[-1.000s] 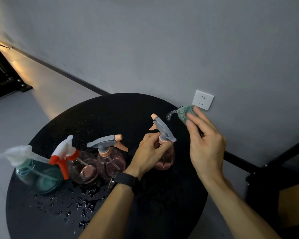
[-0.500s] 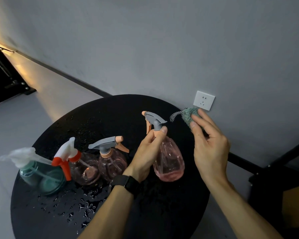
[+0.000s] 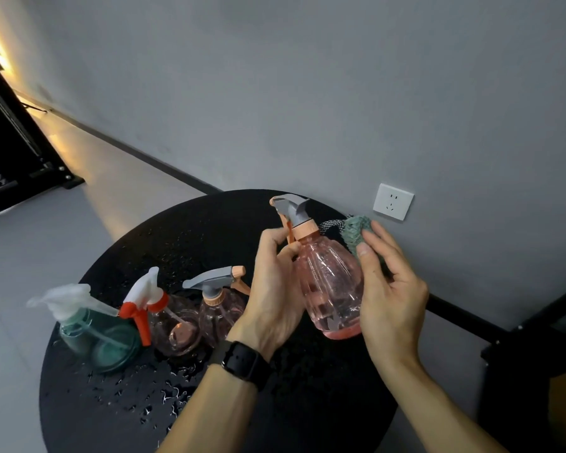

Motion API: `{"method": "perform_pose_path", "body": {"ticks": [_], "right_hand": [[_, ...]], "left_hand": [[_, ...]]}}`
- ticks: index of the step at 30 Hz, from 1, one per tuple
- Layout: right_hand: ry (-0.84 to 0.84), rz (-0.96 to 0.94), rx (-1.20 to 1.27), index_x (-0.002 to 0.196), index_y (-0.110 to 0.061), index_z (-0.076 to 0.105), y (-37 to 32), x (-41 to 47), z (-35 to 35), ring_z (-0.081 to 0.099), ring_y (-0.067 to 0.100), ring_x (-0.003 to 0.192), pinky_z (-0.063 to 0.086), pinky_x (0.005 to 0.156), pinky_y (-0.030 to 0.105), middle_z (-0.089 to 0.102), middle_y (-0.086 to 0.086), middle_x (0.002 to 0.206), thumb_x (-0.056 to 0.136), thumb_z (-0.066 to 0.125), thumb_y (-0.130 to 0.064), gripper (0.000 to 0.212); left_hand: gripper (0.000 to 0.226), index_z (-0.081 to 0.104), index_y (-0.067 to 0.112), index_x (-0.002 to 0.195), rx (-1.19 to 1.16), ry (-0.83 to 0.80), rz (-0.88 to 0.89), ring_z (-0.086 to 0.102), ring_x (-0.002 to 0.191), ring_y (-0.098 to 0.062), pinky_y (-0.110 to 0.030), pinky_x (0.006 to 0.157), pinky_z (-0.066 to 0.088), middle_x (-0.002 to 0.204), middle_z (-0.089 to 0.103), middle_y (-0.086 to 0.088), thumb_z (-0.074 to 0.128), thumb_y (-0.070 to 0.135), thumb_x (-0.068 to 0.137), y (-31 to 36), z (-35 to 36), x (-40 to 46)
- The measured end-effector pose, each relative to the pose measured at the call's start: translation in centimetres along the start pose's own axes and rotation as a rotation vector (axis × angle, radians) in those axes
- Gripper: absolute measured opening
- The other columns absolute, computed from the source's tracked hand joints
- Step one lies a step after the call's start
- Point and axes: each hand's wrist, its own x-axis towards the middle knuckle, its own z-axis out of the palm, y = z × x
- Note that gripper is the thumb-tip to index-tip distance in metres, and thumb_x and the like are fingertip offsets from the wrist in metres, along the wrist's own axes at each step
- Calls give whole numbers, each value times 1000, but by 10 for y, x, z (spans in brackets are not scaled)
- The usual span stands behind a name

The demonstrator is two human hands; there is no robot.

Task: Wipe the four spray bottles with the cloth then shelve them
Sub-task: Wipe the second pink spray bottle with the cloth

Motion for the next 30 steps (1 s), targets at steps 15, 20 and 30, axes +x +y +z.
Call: {"method": "perform_pose_path", "body": {"ticks": [15,20,30], "right_hand": [[5,90,256,111,-31,68,-44,-7,55,58,-9,112,50,90,15,64,-17,125,94,61,-14,25],[-48,72,281,109,-30,69,-56,-23,86,59,-8,112,49,88,12,64,-18,123,94,62,-13,24],[-328,-41,300,118,-21,66,-91,-39,118,64,1,106,51,80,11,65,-3,121,93,62,-9,28]], "left_hand": [[52,56,4,136,-82,-119,165,58,120,-32,-53,111,41,133,62,-19,51,40,99,38,-22,-28],[65,62,8,131,-156,1,157,66,113,-30,-48,102,48,128,66,-17,46,60,96,48,-33,-38],[55,69,8,121,-155,122,243,69,96,-32,-46,89,56,112,71,-16,52,53,94,85,-73,-71]]}}
